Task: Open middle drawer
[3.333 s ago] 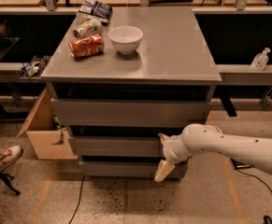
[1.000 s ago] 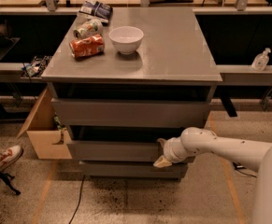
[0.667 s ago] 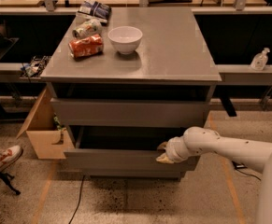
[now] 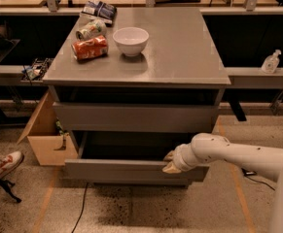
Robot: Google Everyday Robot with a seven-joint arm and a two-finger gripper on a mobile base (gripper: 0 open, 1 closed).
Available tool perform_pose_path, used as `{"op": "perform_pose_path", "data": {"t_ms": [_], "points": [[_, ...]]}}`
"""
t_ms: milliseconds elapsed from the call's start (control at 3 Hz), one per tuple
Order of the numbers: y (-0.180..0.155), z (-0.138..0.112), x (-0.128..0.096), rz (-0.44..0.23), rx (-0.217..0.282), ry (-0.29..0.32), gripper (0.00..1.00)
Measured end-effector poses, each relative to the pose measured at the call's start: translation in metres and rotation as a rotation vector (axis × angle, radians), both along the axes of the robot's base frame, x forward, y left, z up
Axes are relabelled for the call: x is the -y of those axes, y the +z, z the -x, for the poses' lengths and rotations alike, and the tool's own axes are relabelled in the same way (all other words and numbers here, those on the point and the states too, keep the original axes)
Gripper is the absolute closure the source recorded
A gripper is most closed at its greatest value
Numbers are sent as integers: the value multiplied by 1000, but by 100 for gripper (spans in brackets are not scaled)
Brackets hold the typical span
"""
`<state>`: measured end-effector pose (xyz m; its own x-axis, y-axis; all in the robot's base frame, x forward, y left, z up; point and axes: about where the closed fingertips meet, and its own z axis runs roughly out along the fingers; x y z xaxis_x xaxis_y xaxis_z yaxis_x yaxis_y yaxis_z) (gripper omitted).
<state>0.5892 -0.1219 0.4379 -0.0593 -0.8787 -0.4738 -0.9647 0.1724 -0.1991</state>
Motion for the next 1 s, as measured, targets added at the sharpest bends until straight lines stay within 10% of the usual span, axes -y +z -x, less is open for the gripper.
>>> {"op": "perform_pose_path", "data": {"t_ms": [1000], "points": [[-1, 39, 18, 7, 1, -72, 100]]}}
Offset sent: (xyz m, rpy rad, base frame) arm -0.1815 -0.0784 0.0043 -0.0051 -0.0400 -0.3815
